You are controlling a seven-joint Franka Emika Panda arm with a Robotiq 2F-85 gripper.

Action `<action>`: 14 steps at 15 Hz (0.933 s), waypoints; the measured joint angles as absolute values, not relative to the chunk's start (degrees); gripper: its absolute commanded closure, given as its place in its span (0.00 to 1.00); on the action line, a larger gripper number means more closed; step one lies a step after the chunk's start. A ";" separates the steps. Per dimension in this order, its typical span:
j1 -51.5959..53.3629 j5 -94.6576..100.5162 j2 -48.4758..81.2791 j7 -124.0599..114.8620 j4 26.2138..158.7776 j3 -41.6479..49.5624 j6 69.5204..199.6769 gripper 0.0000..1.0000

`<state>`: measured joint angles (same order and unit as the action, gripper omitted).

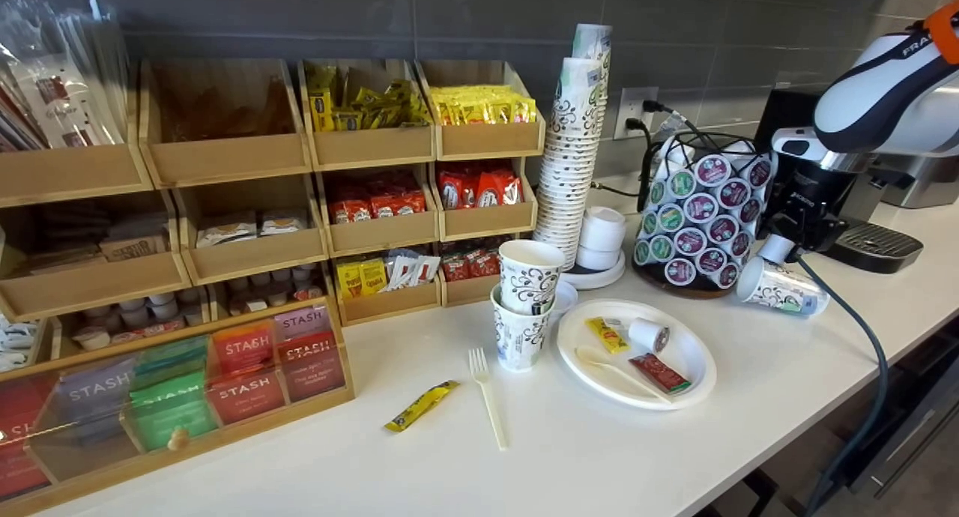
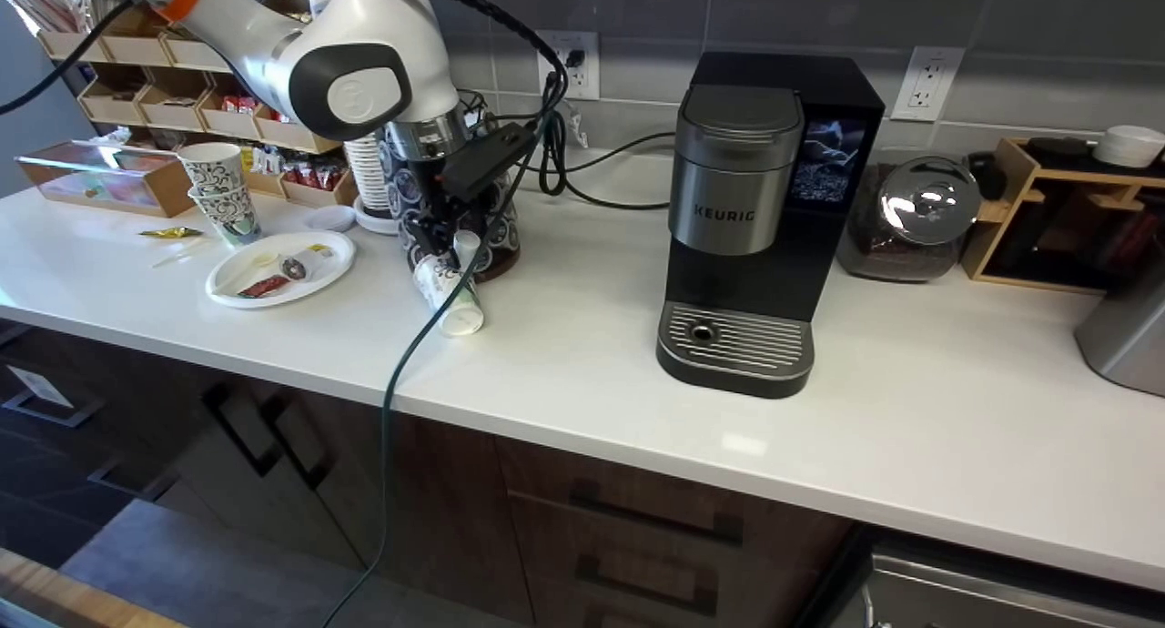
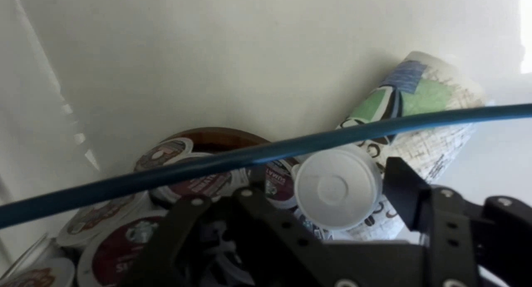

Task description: Remove the coffee capsule from on top of the paper cup and put it on the white plate

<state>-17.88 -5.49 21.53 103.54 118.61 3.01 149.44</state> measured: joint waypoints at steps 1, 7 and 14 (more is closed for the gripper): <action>-17.91 -5.22 21.80 103.54 118.36 3.06 149.18 0.65; -18.43 -4.77 21.97 103.62 117.60 3.18 148.74 0.84; -21.74 -10.39 14.12 118.94 124.41 1.28 146.68 0.84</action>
<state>-21.74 -10.39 14.12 118.94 124.41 1.28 146.68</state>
